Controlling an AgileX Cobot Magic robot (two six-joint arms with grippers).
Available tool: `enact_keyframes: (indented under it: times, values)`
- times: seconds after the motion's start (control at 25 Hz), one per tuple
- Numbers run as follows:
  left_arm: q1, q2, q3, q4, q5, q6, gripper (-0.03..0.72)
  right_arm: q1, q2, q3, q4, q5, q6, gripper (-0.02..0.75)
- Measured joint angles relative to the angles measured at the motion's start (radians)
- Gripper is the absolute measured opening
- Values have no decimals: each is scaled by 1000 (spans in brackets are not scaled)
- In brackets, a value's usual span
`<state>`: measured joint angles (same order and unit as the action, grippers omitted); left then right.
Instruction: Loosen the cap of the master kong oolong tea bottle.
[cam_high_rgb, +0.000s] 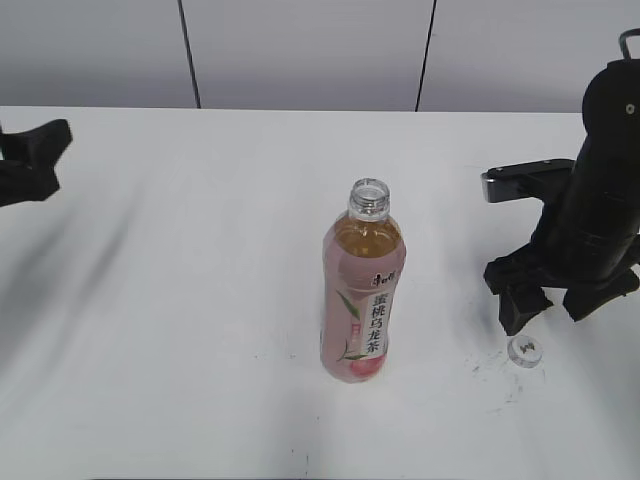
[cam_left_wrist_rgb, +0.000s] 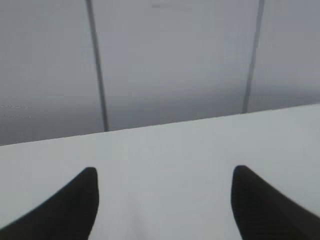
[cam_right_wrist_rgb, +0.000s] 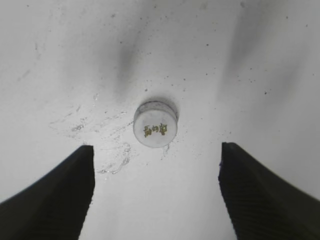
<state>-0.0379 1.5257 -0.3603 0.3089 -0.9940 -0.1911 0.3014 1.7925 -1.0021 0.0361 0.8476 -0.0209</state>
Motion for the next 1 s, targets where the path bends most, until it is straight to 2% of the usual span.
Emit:
enact_keyframes:
  times: [0.16, 0.4, 0.56, 0.76, 1.0]
  values:
    - [35, -95, -6, -42, 205, -15, 479, 0, 0, 0, 6, 2, 0, 585]
    - [35, -275, -128, -54, 800, -184, 461, 0, -36, 10, 40, 32, -1, 584]
    - [22, -446, -201, -121, 1081, -209, 459, 0, -133, 51, 44, 74, -2, 584]
    - [1, -674, -225, -180, 1385, -182, 459, 0, -322, 131, 44, 156, -2, 584]
    - [0, -941, -246, -210, 1732, -19, 459, 0, -598, 199, 45, 239, -1, 584]
